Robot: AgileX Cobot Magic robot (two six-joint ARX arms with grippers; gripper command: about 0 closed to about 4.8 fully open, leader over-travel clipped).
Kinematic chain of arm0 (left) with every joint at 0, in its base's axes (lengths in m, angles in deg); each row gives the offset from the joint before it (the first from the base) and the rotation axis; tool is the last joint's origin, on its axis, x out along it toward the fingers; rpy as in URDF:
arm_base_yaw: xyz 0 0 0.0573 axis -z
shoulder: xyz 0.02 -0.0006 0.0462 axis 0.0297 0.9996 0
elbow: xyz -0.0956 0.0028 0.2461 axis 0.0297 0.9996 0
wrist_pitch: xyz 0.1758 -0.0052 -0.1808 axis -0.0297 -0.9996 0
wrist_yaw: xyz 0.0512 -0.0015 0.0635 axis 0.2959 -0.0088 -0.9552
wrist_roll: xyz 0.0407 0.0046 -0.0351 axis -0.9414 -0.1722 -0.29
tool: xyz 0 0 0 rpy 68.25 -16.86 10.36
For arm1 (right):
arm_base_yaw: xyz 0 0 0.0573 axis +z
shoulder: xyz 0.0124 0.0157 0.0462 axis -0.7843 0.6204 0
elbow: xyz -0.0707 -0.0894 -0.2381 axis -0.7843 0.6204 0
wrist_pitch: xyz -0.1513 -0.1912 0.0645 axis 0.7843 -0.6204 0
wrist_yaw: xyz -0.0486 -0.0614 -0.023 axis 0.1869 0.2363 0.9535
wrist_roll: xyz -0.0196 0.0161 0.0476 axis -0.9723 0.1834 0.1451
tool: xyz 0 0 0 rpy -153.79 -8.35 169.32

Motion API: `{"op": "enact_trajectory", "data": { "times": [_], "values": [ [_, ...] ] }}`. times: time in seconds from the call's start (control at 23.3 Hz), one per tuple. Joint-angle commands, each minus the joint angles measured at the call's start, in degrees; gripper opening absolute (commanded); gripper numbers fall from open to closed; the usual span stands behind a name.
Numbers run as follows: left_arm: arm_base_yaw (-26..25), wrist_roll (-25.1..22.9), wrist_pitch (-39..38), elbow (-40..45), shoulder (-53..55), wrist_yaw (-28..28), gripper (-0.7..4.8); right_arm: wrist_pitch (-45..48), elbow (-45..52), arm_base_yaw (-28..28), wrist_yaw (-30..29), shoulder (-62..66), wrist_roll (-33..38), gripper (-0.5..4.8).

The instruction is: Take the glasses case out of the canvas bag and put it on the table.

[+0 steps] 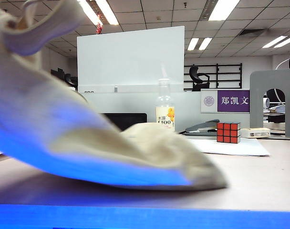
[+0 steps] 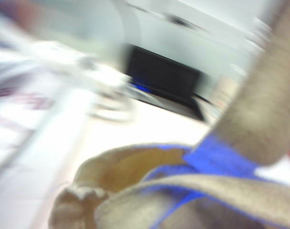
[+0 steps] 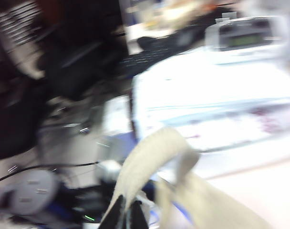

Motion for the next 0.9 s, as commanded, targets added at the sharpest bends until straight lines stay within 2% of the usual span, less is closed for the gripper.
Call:
{"op": "enact_trajectory", "data": {
  "times": [0.04, 0.09, 0.13, 0.21, 0.39, 0.52, 0.56, 0.6, 0.77, 0.9],
  "values": [
    [-5.60, 14.64, -1.64, -0.24, -0.04, -2.25, -0.05, 0.61, -0.26, -3.69, 0.35, -0.35, -0.28, -0.02],
    [-6.62, 20.46, -2.73, -0.24, -0.04, -4.55, -0.05, 0.61, -0.26, -5.11, 0.46, -0.35, -0.28, -0.02],
    [-6.49, 23.67, -3.04, -0.22, -0.04, -6.67, -0.05, 0.61, -0.26, -5.84, 0.48, -0.35, -0.28, -0.02],
    [-6.49, 26.97, -2.99, -0.15, -0.04, -9.25, -0.05, 0.61, -0.26, -6.64, 0.48, -0.35, -0.28, -0.02],
    [-6.49, 27.32, -2.93, -0.15, -0.07, -6.43, 0.03, 0.61, -0.26, -7.23, 0.50, -0.35, -0.70, -0.02],
    [-6.49, 28.13, -1.90, -0.15, -0.09, -6.36, 0.95, 0.61, -0.26, -7.39, 1.40, -0.35, -2.05, -0.02],
    [-6.56, 29.31, -1.18, -0.15, -0.09, -7.52, 1.05, 0.61, -0.26, -7.41, 2.38, -0.35, -2.05, -0.02],
    [-6.58, 31.41, -0.39, -0.15, -0.11, -9.60, 1.08, 0.61, -0.26, -7.43, 3.56, -0.35, -2.14, -0.02],
    [-6.58, 48.37, 1.60, -0.15, -0.11, -20.26, 1.07, 0.61, -0.26, -9.11, 10.01, -0.72, -4.02, -0.02],
    [-6.58, 54.90, 0.85, 0.02, -0.09, -22.93, 1.07, 0.61, -0.26, -11.32, 15.50, -1.25, -4.04, -0.02]
  ]
}}
